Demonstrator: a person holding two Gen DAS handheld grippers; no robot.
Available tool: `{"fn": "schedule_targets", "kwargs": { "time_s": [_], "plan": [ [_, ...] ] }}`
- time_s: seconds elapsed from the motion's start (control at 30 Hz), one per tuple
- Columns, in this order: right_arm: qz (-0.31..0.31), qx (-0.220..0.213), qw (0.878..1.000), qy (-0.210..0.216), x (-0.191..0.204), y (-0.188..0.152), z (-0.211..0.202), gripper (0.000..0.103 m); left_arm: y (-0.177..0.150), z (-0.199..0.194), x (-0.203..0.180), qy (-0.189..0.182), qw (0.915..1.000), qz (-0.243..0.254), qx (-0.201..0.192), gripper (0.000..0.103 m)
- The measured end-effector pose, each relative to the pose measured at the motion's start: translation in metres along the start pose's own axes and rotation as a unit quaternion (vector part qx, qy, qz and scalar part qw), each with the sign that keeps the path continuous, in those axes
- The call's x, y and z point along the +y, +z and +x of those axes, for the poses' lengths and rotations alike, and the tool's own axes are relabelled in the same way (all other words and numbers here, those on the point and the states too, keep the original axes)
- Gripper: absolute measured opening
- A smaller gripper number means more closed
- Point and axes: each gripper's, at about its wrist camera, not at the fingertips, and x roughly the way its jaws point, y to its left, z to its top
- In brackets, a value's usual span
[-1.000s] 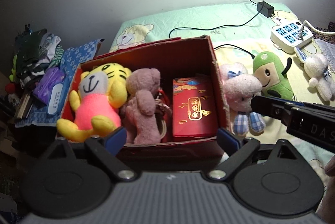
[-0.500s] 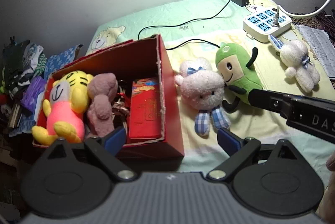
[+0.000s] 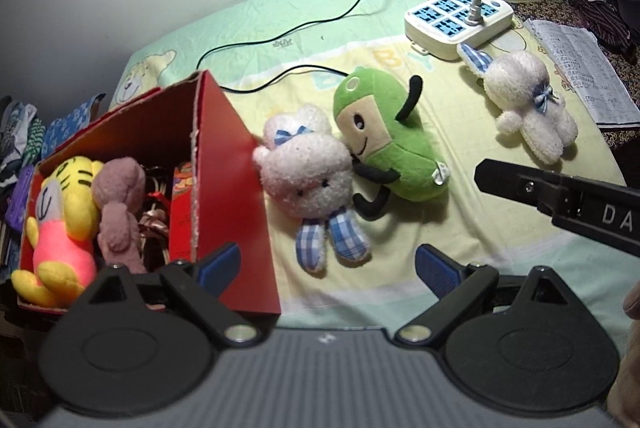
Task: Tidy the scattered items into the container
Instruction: 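Move the right gripper over the white bunny plush with plaid ears, then close the right gripper on the white bunny plush's body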
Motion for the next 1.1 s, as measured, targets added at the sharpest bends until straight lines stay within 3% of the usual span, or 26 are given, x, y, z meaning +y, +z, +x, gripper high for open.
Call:
{"fn": "schedule_targets", "kwargs": {
  "time_s": [0.37,0.57,0.83,0.9,1.1],
  "plan": [
    [0.032,-0.021,0.998,-0.040,-0.041,0.011,-0.011,0.028,0.021,0.022,-0.037,-0.048,0.9982,0.035,-0.001,0.096],
    [0.050,-0.033,0.996,-0.071,-0.070,0.022,-0.014,0.029,0.034,0.037,-0.059,-0.115,0.9926,0.038,-0.011,0.095],
    [0.094,-0.065,0.988,-0.104,-0.117,0.051,-0.024,0.029,0.057,0.059,-0.095,-0.197,0.9792,0.032,-0.034,0.090],
    [0.107,-0.072,0.986,-0.107,-0.128,0.059,-0.025,0.039,0.063,0.066,-0.101,-0.206,0.9774,0.025,-0.038,0.090],
    [0.145,-0.059,0.984,-0.088,-0.157,0.077,-0.006,0.045,0.078,0.089,-0.112,-0.236,0.9709,0.000,-0.041,0.091]
  ]
}}
